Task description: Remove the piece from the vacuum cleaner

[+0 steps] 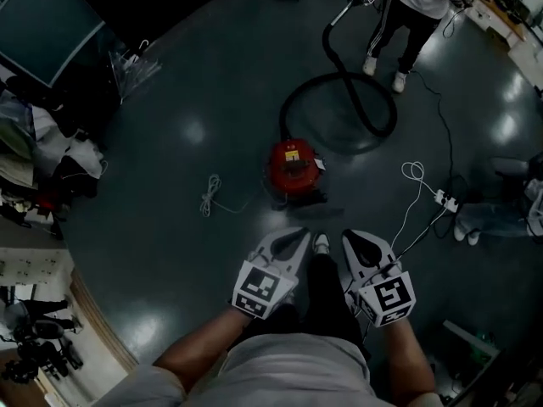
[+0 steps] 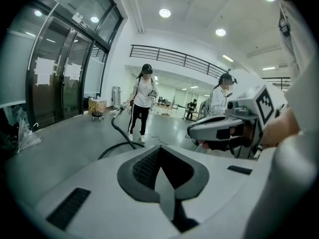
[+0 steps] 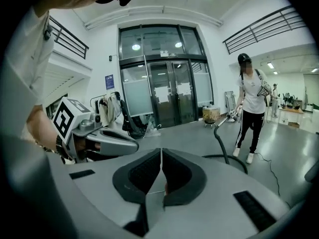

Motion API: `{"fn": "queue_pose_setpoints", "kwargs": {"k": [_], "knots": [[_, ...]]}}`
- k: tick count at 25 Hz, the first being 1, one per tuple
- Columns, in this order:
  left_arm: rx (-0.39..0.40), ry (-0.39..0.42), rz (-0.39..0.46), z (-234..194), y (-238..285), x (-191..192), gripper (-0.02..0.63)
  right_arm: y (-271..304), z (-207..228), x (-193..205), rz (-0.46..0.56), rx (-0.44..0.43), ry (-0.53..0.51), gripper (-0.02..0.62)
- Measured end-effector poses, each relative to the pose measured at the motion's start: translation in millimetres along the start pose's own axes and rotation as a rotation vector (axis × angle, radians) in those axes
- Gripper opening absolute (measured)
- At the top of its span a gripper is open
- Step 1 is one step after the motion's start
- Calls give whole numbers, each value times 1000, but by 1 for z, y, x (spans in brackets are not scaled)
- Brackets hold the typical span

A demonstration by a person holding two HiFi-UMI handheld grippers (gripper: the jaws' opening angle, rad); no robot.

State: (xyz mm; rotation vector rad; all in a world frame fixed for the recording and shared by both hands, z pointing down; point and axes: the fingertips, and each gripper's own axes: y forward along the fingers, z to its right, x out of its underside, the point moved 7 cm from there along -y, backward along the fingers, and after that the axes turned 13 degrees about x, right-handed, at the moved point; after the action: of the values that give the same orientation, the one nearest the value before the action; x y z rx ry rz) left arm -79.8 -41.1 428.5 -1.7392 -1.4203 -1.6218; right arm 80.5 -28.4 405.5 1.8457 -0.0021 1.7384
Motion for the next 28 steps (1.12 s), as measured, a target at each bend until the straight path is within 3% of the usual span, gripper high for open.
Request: {"fn": "queue_pose_setpoints", "kwargs": {"k": [7,12,16,19,23,28], "knots": [[23,-4,-144,-82,89,105,8,119,47,106,-196,-163,-172,18],[78,-1,-315,-132,154,211,8,196,64,215,-324,-215,-289,23],[88,23,-437,-167,193,292,10,245,70,294,-388,-230,-377,63],[103,36,-538,-188,221,348,80,279,74,347,-420,-257,-494,81],[138,82,-637,-207,254,399,111,322,78,407,-472,-307,-658,114],[180,164,-761,-219,280,440,114,353,72,454,-507,-389,-804,137]]}}
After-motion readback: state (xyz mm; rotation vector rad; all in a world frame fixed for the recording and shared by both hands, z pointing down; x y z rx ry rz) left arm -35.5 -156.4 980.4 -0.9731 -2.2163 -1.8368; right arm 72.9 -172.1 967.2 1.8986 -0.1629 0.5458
